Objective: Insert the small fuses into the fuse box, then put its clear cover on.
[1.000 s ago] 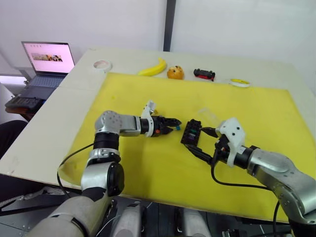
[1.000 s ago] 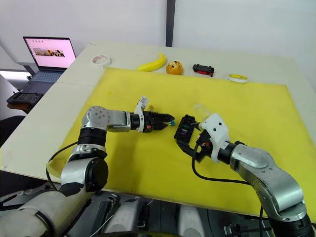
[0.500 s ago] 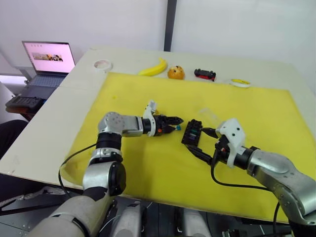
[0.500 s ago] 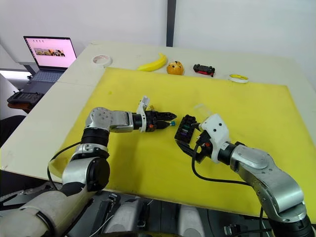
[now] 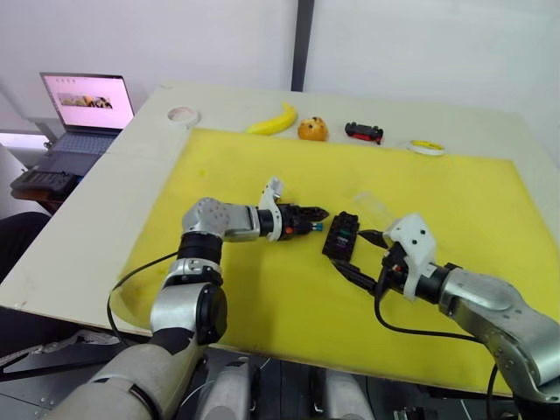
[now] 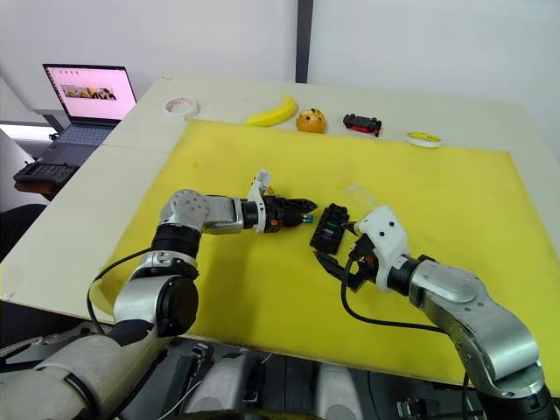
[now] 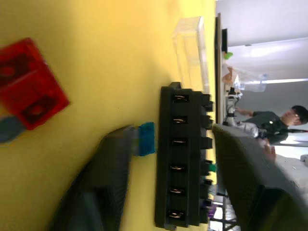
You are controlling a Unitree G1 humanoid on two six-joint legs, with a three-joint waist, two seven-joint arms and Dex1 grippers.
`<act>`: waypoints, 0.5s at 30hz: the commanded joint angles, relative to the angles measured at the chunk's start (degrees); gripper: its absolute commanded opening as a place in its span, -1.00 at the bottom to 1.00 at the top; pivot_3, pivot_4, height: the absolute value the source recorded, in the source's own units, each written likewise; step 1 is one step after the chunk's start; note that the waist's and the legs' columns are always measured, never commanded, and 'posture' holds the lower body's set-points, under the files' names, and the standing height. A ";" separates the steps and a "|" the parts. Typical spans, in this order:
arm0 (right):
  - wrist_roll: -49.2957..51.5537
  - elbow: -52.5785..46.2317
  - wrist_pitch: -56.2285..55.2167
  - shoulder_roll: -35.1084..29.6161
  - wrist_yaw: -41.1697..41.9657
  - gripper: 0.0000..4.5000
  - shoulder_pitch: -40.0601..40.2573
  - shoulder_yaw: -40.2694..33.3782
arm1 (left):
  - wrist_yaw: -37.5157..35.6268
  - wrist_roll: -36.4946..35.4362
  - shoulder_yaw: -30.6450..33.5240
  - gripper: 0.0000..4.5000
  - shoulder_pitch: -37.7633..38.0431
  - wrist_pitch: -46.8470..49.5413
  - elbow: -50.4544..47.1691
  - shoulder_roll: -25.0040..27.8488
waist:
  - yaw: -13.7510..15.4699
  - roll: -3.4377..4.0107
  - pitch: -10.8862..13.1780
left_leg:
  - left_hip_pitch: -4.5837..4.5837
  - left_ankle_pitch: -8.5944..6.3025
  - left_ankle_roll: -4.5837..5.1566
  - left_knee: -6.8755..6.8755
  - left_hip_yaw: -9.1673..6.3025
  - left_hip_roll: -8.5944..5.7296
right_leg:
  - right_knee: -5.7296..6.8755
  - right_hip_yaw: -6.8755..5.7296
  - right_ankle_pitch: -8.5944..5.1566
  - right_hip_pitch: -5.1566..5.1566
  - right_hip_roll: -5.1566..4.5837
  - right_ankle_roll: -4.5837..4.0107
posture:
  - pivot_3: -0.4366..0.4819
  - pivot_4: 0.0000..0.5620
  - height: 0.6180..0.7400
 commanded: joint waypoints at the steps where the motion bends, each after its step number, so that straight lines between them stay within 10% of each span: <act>1: -0.21 -2.05 -0.72 -0.91 -0.03 1.00 0.47 -2.64 | -1.18 0.76 -2.28 -0.39 -0.21 0.51 0.69 -0.84 | -0.15 0.00 0.00 | 0.00 0.00 0.00 0.00 0.00 0.00 | 0.00 0.00 0.00 -0.01 0.00 0.00 | -0.05 -0.47 1.00; 15: 0.06 -2.63 -0.54 -1.12 -0.12 1.00 1.67 -3.53 | -3.60 2.60 -4.22 -0.39 -0.24 0.21 1.10 -0.69 | -0.12 0.00 0.00 | 0.01 0.00 0.01 -0.02 -0.01 0.02 | 0.00 0.00 0.00 -0.02 0.02 0.01 | -0.05 -0.47 1.00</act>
